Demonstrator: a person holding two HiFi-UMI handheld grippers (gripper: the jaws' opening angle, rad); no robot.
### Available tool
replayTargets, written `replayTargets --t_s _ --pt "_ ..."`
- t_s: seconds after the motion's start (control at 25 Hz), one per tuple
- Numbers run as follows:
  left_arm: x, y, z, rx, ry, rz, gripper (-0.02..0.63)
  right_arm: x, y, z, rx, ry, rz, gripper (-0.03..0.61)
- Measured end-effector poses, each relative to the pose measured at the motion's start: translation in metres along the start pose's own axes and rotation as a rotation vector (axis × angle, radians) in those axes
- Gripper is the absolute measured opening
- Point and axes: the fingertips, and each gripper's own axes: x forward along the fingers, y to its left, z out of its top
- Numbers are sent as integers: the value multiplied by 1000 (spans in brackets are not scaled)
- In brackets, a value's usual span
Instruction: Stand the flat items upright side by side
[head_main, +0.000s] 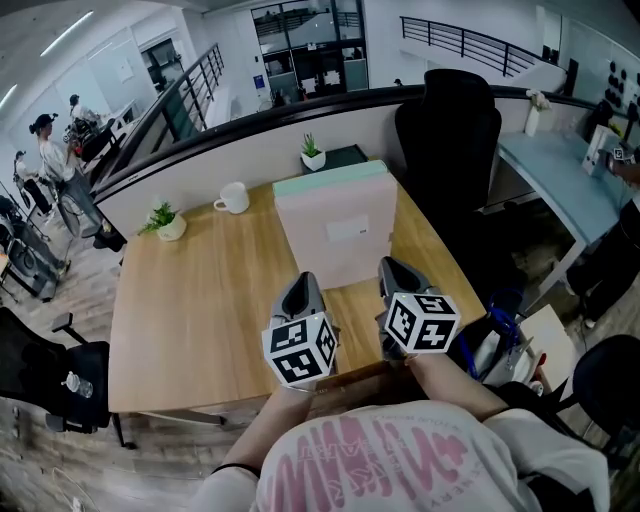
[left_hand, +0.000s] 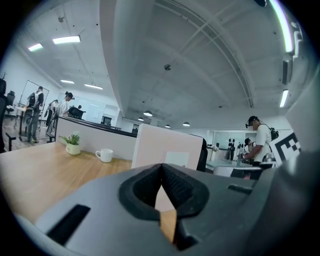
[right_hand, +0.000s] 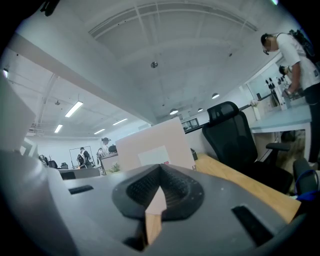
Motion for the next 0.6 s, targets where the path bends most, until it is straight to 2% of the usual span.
replayTargets --t_s 0.2,0.6 --pt "-4 12 -10 -28 27 29 3 -3 -15 -2 35 1 -39 -5" --pt "-3 3 -7 -26 20 8 3 -9 -30 -7 38 19 -74 -5"
